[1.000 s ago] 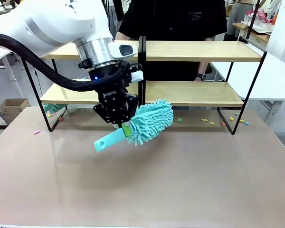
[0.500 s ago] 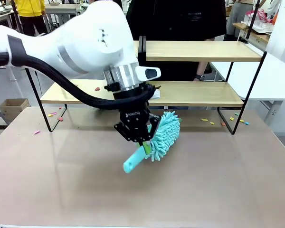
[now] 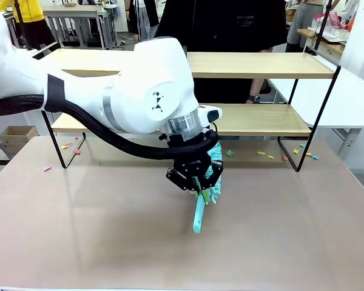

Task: Clean the shelves.
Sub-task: Clean another randomly selected level of the Shelf with the Duster.

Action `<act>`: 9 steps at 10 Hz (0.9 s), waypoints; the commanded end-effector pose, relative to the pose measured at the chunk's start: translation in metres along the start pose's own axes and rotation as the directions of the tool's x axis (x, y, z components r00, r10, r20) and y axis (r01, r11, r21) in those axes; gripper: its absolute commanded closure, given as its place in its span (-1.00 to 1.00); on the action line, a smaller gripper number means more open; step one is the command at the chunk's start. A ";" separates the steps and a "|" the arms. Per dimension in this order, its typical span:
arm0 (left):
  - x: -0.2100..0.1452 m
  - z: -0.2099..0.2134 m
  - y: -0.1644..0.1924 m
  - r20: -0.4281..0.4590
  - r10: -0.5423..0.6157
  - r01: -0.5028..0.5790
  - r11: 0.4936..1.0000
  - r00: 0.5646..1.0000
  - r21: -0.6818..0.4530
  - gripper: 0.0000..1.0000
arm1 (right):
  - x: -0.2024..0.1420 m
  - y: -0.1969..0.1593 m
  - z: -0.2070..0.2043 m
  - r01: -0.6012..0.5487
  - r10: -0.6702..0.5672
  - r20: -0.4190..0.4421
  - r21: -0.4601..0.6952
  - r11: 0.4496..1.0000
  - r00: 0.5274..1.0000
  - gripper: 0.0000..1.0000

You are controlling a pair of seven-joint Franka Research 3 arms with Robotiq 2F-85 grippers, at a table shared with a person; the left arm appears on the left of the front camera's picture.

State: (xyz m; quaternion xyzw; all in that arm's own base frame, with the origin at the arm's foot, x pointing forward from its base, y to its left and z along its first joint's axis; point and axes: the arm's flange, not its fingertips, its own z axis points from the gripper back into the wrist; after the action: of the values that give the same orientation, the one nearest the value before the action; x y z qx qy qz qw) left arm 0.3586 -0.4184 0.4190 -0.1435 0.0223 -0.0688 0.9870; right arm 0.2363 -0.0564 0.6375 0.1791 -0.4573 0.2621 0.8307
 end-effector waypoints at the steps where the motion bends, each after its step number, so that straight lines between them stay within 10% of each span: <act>1: 0.009 -0.008 -0.006 0.126 0.098 -0.107 0.992 0.987 0.067 0.75 | -0.001 -0.001 -0.001 -0.012 0.012 0.006 0.004 1.000 1.000 -1.00; 9: 0.096 -0.041 -0.016 0.183 0.170 -0.201 0.965 0.968 0.167 0.75 | -0.001 -0.001 -0.001 -0.012 0.012 0.006 0.004 1.000 1.000 -1.00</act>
State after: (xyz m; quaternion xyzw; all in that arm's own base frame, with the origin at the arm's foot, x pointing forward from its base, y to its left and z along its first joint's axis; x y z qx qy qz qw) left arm 0.4378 -0.4421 0.3774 -0.0716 -0.0535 0.0246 0.9957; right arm 0.2364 -0.0564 0.6374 0.1791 -0.4573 0.2620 0.8307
